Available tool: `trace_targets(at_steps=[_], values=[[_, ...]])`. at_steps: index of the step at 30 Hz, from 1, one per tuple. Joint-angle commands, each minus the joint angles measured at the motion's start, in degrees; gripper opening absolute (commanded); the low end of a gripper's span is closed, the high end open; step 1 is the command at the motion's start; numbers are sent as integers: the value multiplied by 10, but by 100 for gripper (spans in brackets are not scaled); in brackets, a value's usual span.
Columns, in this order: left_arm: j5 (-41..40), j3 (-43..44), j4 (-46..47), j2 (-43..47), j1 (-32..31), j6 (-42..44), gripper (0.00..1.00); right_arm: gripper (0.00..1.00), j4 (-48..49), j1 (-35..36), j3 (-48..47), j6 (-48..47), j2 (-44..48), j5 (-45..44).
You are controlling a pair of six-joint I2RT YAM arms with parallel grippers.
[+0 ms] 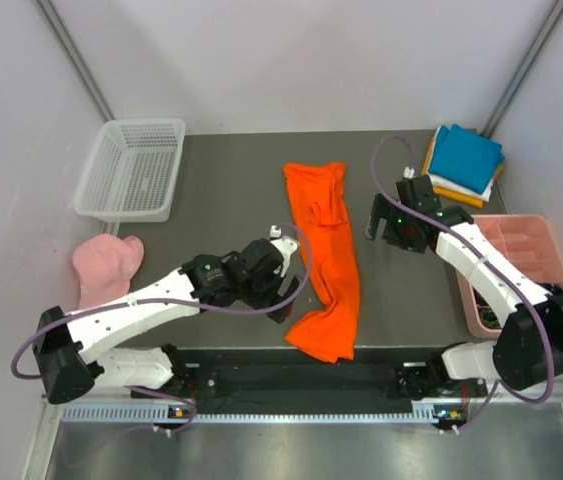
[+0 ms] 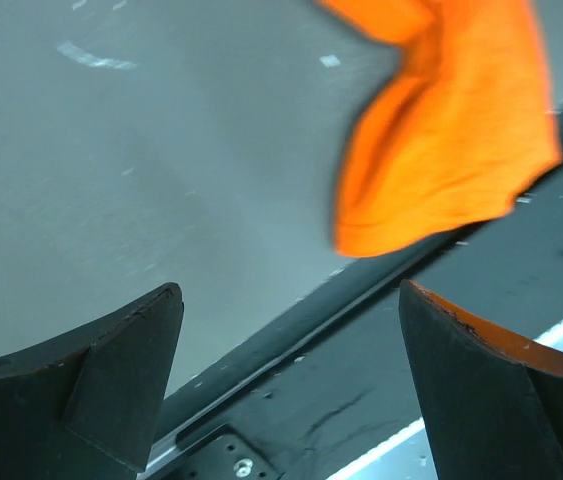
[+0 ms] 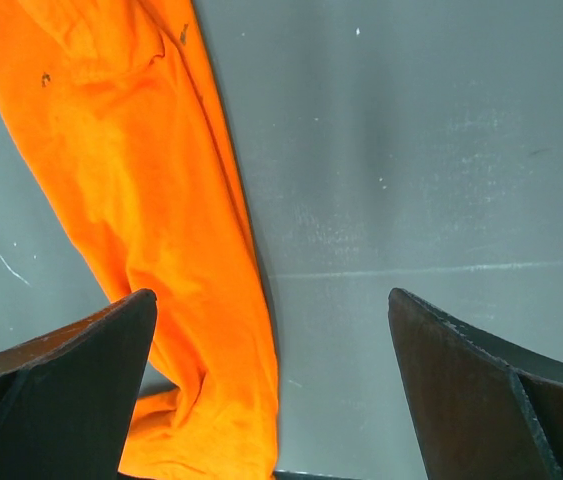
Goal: Fold and stack the t-shirts
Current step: Rotate the tshirt 90 degrees
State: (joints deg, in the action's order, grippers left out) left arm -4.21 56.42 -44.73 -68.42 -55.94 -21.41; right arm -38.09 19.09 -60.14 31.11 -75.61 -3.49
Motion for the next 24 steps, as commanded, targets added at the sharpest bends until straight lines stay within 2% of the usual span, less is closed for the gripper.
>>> trace_targets(at_steps=[1, 7, 11, 24], values=[[10, -19, 60, 10, -39, -33, 92, 99, 29, 7, 10, 11, -1, 13], [-7, -44, 131, -43, -104, -76, 88, 99, 29, 7, 20, 11, 4, 11], [-19, -51, 156, -85, -141, -91, 80, 99, 28, 7, 25, 12, 6, 12], [-33, -72, 212, -130, -160, -105, 64, 99, 28, 8, 38, 12, 13, 13]])
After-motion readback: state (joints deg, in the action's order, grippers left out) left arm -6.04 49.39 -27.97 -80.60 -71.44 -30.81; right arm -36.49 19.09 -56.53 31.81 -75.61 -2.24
